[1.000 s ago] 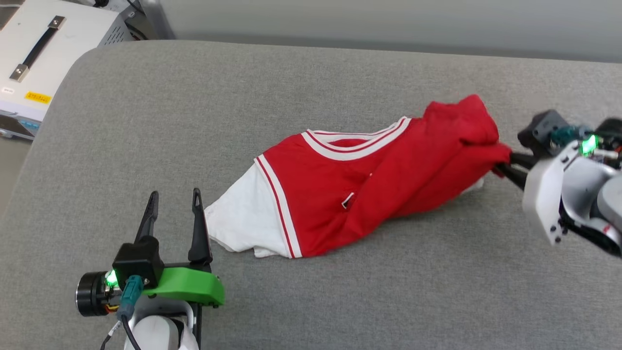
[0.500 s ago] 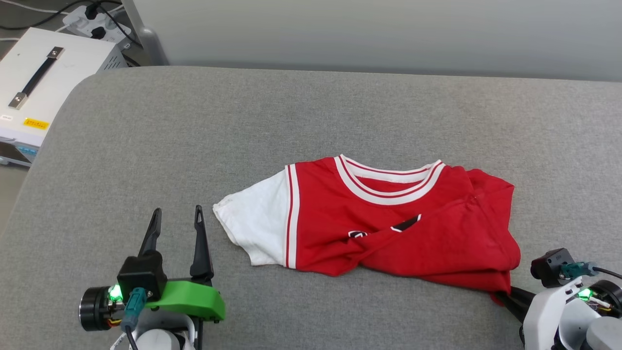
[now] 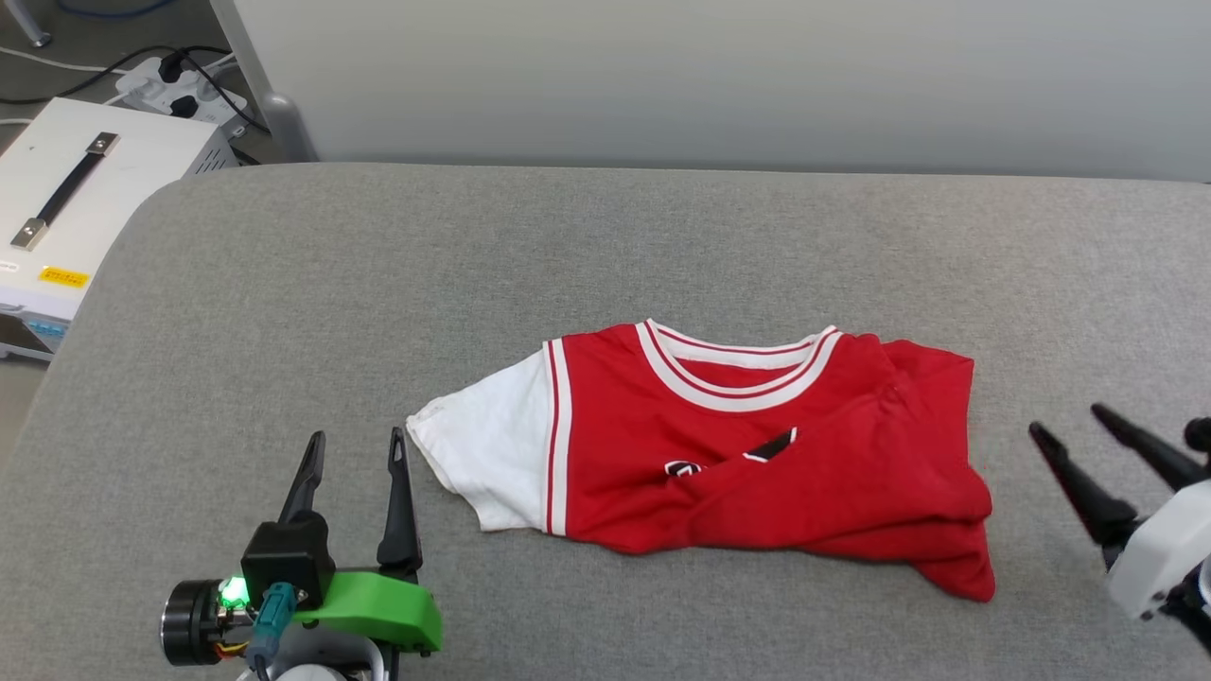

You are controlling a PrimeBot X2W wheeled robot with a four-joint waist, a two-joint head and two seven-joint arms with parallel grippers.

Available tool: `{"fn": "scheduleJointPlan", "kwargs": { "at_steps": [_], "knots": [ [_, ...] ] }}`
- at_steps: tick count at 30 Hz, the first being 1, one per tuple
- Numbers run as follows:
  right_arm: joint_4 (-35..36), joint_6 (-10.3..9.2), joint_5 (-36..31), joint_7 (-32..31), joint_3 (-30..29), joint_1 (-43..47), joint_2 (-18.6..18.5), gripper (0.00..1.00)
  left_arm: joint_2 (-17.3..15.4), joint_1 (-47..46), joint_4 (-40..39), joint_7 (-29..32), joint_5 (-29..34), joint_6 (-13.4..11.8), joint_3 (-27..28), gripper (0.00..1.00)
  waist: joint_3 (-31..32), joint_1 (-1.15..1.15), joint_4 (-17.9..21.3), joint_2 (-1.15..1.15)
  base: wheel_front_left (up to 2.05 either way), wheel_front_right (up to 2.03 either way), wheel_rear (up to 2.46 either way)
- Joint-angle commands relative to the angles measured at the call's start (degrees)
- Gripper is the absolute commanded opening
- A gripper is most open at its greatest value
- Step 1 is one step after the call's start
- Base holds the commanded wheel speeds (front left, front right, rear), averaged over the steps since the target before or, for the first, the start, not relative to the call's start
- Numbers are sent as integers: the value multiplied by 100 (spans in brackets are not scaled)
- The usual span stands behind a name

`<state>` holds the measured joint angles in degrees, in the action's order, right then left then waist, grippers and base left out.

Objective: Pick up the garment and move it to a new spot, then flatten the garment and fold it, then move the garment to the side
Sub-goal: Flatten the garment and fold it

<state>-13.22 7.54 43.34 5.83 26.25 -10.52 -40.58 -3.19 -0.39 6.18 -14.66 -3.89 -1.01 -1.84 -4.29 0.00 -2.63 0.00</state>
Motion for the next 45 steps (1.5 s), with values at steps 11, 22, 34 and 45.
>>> {"fn": "scheduleJointPlan", "kwargs": {
  "at_steps": [11, 22, 34, 45],
  "knots": [
    [1191, -5, -434, -1796, -1076, -1004, -277, 100, 30, -214, -214, -34, 144, 102, -206, 100, -446, 0, -177, 0, 0, 0, 0],
    [444, -5, 276, -4473, 158, -2593, -568, 100, 31, -737, -349, -34, 60, 60, -540, 100, -1203, 0, -491, 0, 0, 0, 0],
    [-733, -5, 369, -5110, 1359, -3372, -120, 100, 31, -1095, -397, -34, -104, -93, -769, 100, -1792, 0, -733, 0, 0, 0, 0],
    [-967, -5, 979, -4489, 1949, -3383, -149, 0, 31, -1077, -309, -34, -97, -153, -698, 100, -1615, 0, -581, 0, 0, 0, 0]
  ]
}}
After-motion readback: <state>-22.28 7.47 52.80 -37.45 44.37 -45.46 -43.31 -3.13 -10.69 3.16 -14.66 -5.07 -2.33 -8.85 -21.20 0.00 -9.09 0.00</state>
